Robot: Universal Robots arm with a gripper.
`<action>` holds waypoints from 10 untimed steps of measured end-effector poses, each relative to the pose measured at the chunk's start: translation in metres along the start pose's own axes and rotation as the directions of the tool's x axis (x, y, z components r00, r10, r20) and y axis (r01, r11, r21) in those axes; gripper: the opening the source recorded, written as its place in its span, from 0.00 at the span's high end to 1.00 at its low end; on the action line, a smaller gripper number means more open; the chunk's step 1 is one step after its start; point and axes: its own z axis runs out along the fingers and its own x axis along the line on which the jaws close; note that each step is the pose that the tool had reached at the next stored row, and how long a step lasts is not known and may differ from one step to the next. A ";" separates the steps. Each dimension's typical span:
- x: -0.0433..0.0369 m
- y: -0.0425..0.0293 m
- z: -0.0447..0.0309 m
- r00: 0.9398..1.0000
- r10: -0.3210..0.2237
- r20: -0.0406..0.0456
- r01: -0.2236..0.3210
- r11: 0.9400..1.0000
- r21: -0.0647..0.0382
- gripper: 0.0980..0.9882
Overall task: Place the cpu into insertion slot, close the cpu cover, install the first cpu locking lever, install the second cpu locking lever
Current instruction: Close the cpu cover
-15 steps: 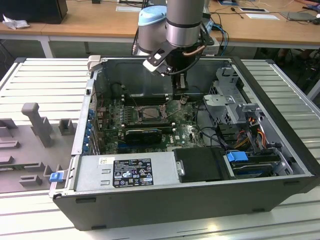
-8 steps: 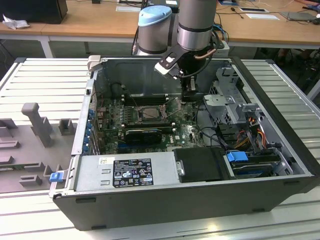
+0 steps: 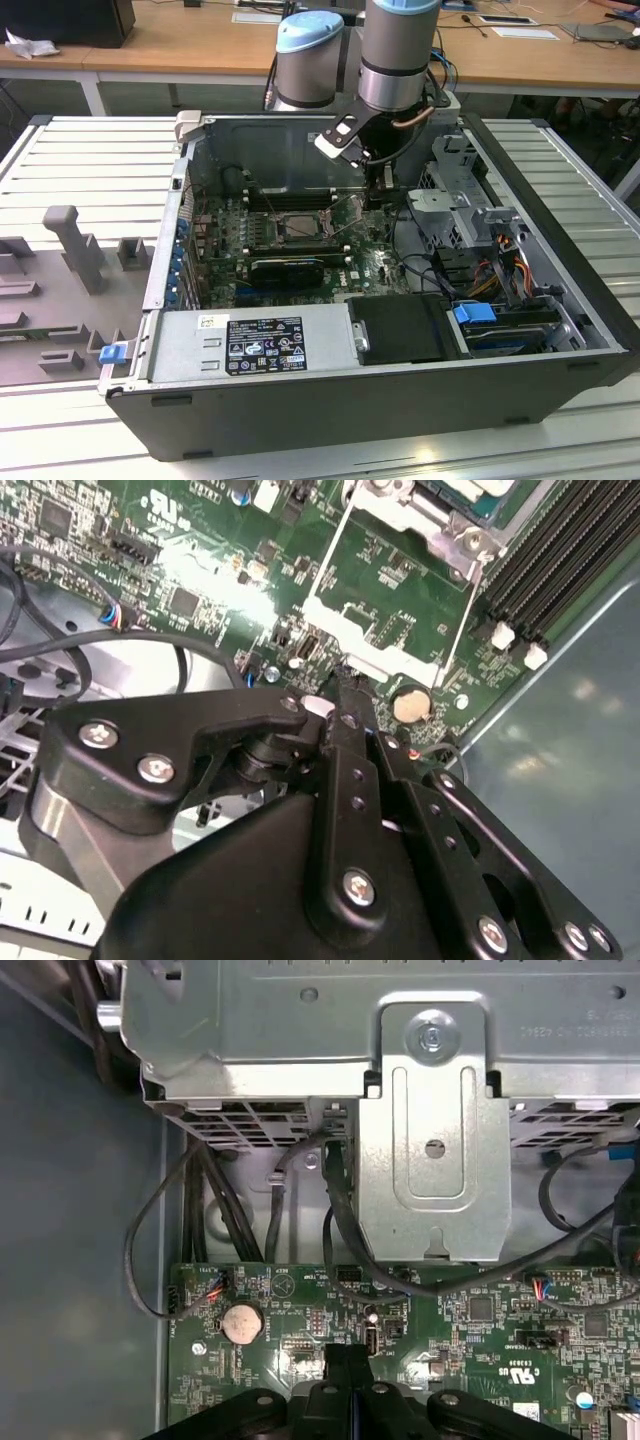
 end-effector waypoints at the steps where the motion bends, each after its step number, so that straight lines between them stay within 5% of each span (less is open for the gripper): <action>1: 0.0000 -0.0005 0.0000 1.000 0.000 0.000 0.000 1.000 0.000 0.99; 10: 0.0000 -0.0077 -0.0004 1.000 0.000 0.000 0.000 1.000 0.000 0.99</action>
